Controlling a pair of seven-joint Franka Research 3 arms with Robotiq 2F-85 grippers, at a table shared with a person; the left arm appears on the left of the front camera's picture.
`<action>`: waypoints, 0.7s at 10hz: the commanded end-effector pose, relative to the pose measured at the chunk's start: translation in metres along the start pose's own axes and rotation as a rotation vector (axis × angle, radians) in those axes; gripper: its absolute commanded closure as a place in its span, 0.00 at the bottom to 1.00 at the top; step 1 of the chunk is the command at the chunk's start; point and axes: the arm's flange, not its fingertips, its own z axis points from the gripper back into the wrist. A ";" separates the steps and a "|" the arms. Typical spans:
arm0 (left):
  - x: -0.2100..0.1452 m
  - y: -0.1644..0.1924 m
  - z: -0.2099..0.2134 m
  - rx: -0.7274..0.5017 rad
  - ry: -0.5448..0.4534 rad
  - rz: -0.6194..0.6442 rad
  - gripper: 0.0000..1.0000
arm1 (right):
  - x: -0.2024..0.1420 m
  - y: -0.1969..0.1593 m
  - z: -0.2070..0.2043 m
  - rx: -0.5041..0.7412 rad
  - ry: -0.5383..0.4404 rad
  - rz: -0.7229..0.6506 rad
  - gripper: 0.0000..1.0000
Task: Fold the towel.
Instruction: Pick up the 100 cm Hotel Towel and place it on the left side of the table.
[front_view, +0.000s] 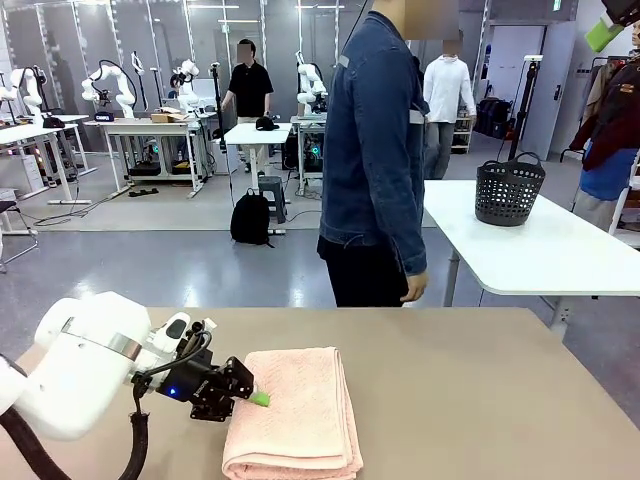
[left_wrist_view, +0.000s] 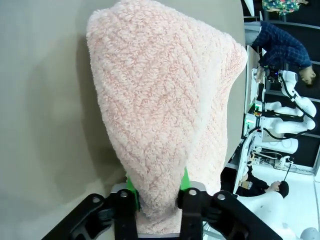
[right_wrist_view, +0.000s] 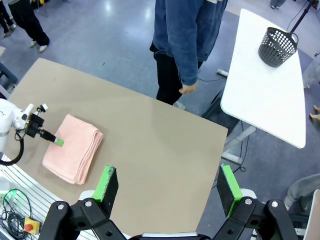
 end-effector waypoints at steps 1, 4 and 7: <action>0.002 0.003 -0.004 -0.014 -0.020 -0.033 1.00 | 0.001 0.000 0.000 0.003 0.003 -0.003 0.00; 0.002 0.006 0.006 -0.006 -0.011 -0.046 1.00 | 0.001 0.000 0.000 0.003 0.003 -0.003 0.00; 0.005 0.021 0.038 -0.010 0.002 -0.066 1.00 | 0.001 0.000 0.000 0.003 0.003 -0.003 0.00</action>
